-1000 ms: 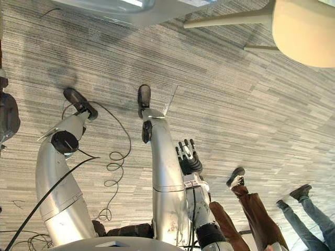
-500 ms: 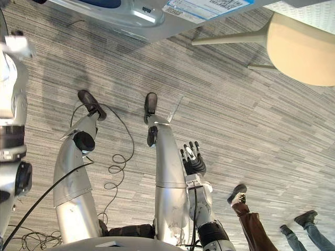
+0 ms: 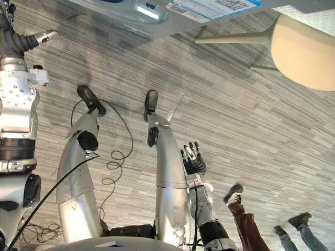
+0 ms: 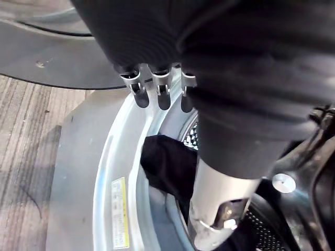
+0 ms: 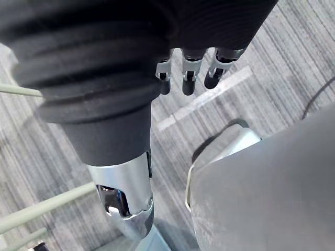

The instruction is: Pick up the laundry basket with both hands and put the clothes into the washing machine.

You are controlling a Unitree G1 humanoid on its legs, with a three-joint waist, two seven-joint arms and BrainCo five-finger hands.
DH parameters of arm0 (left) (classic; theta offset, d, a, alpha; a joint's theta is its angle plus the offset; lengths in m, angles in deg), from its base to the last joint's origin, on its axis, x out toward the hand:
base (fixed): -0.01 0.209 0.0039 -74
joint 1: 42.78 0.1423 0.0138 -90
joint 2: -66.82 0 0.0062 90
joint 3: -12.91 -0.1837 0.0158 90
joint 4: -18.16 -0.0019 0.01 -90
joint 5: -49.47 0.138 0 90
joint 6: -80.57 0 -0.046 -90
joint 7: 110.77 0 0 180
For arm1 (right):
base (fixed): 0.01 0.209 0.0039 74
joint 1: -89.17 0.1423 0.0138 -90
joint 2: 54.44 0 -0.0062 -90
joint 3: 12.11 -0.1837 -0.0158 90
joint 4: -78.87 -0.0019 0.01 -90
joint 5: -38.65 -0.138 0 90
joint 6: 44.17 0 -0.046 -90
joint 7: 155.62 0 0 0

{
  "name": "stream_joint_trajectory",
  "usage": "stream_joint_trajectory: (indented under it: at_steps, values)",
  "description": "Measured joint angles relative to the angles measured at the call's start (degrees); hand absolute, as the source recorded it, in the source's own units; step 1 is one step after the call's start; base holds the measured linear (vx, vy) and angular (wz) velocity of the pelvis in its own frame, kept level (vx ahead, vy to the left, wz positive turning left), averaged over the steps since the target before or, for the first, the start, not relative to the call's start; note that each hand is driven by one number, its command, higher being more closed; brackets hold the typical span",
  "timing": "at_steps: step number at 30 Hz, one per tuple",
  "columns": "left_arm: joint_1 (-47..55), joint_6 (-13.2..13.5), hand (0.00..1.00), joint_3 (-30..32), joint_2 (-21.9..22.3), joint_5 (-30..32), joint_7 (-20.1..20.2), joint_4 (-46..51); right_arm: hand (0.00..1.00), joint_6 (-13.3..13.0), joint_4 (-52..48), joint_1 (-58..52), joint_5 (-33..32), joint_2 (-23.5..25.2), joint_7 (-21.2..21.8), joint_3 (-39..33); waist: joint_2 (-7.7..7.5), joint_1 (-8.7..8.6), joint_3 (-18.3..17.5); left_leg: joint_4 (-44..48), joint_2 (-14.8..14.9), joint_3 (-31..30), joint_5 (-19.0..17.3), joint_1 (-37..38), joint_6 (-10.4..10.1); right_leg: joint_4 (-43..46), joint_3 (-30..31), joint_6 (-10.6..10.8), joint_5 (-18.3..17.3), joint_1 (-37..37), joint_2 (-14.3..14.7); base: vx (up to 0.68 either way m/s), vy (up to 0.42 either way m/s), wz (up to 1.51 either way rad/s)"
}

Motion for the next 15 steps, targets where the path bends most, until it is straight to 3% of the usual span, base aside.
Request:
stream_joint_trajectory:
  at_steps: [4, 15]
  values:
    - [-5.45, -0.53, 0.0, -0.27, -0.02, -0.11, -0.04, -3.88, 0.0, -0.07, 0.2, 1.36, 0.05, -0.14, 0.03, 0.01, -0.03, -0.11, 0.01, 0.1, -0.01, -0.04, 1.05, -0.97, 1.57, -0.01, -0.25, 0.04, 0.26, -0.78, -0.01, -0.01, -0.025, 0.0]
    - [-15.38, -0.26, 0.0, -2.97, -0.1, -1.84, -2.22, -8.63, 0.0, -0.84, 0.16, 2.31, -0.34, -0.03, 0.18, 0.52, -0.07, -1.15, 0.02, -1.19, 0.04, 0.49, 1.18, -3.13, 1.18, -1.88, -0.74, 0.25, 1.42, -2.54, 0.0, -0.02, -0.031, -0.01]
